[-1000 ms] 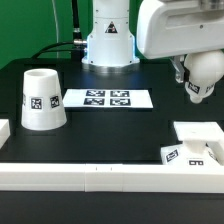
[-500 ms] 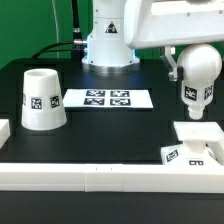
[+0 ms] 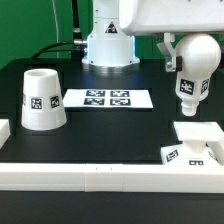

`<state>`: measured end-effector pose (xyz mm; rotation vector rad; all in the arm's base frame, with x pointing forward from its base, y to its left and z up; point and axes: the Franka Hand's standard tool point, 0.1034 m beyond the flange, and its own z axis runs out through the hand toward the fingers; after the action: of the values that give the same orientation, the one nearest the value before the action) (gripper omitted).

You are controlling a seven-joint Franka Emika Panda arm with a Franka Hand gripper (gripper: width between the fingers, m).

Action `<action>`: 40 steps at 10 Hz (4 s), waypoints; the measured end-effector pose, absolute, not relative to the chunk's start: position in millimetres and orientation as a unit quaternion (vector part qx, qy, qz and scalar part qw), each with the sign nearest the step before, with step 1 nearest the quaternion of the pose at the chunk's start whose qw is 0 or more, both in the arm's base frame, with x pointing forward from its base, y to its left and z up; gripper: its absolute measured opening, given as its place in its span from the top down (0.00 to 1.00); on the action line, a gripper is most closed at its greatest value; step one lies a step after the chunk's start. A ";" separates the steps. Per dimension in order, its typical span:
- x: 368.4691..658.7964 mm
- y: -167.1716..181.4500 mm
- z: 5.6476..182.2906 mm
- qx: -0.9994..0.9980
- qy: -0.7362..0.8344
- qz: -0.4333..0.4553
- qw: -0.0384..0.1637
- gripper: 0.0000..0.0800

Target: Assemble lamp

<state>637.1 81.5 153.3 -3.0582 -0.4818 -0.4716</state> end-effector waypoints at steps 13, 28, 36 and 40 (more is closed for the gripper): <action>650.9 91.4 148.6 -0.950 -0.207 -0.234 -0.012 0.28; 635.4 89.2 120.6 -0.955 -0.210 -0.209 -0.010 0.28; 639.4 92.4 118.5 -0.951 -0.210 -0.224 -0.010 0.22; 639.4 92.3 123.4 -0.952 -0.211 -0.222 -0.010 0.13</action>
Offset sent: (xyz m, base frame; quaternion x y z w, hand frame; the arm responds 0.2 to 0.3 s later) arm 0.0331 -0.0142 0.0229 -0.1187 -0.0021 -0.1445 0.9824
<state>639.4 92.3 123.4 -3.0108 -0.6672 -0.7009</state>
